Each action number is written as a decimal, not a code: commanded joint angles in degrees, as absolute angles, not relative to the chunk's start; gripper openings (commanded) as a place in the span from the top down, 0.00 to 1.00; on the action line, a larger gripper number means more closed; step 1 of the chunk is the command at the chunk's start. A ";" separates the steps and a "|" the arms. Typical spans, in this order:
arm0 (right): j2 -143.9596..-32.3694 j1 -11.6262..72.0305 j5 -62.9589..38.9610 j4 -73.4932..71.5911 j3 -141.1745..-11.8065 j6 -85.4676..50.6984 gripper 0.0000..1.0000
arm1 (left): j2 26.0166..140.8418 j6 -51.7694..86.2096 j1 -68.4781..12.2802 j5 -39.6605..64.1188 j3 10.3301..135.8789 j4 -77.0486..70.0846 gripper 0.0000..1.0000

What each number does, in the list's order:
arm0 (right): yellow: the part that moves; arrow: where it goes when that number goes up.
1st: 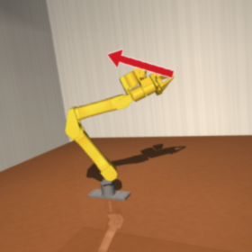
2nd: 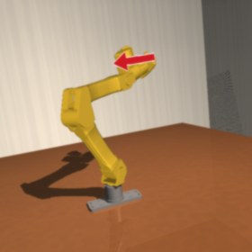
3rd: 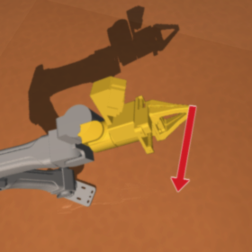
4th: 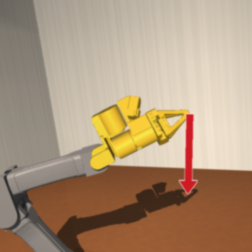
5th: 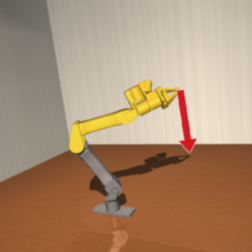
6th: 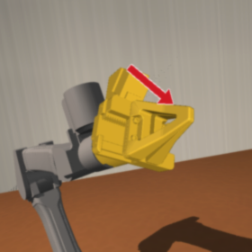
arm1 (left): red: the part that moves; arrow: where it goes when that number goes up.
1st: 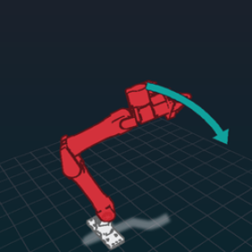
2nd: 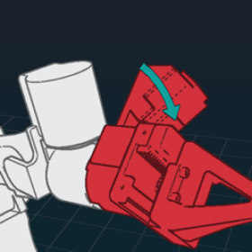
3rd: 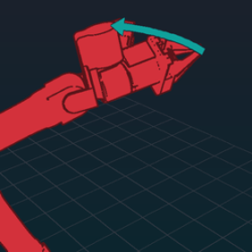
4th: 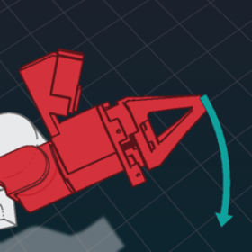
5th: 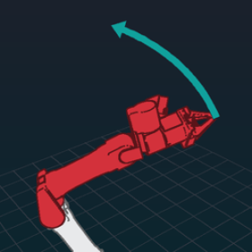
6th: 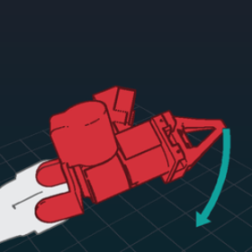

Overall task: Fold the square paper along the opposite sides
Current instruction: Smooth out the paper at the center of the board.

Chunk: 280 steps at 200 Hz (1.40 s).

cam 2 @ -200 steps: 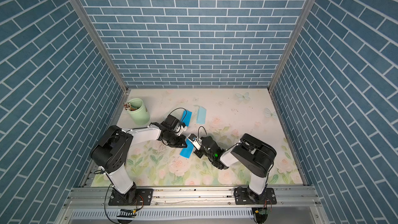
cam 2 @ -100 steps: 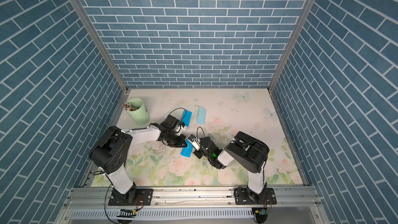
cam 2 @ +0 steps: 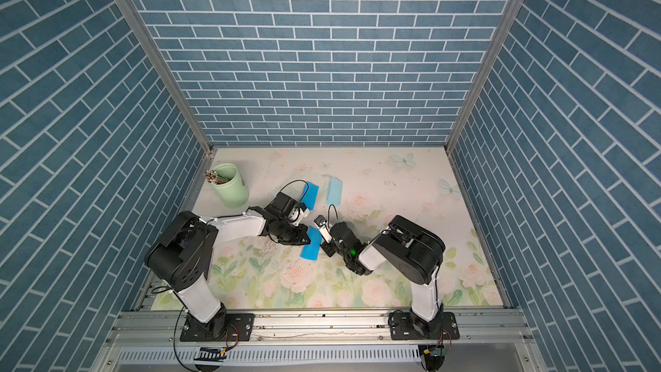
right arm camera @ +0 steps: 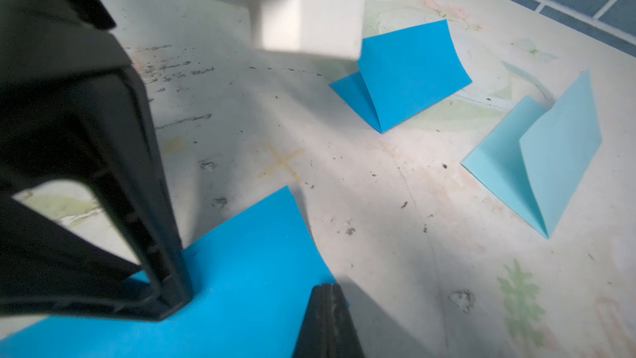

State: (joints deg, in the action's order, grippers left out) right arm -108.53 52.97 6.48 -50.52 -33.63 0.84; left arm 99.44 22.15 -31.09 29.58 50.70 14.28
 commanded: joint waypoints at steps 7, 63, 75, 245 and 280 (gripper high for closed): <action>-111.44 51.64 12.22 -40.70 -31.51 -1.49 1.00 | 99.92 22.24 -31.20 25.73 48.52 18.26 1.00; -111.92 51.02 12.29 -39.58 -31.66 -2.01 1.00 | 99.56 22.46 -31.20 25.17 47.90 17.76 1.00; -112.14 51.02 12.34 -39.19 -31.88 -2.19 1.00 | 99.68 22.41 -31.20 25.13 47.81 17.76 1.00; -104.47 59.41 3.23 -53.24 -29.69 0.80 1.00 | 100.46 24.87 -31.27 23.73 48.52 15.82 1.00; -106.90 59.42 5.15 -50.98 -28.60 0.52 1.00 | 99.72 24.90 -31.25 23.41 47.60 15.74 1.00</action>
State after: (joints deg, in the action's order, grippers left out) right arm -105.16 59.57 3.14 -51.57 -29.61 1.72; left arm 98.61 25.04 -31.22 28.73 49.30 12.25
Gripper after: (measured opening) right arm 0.062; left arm 0.050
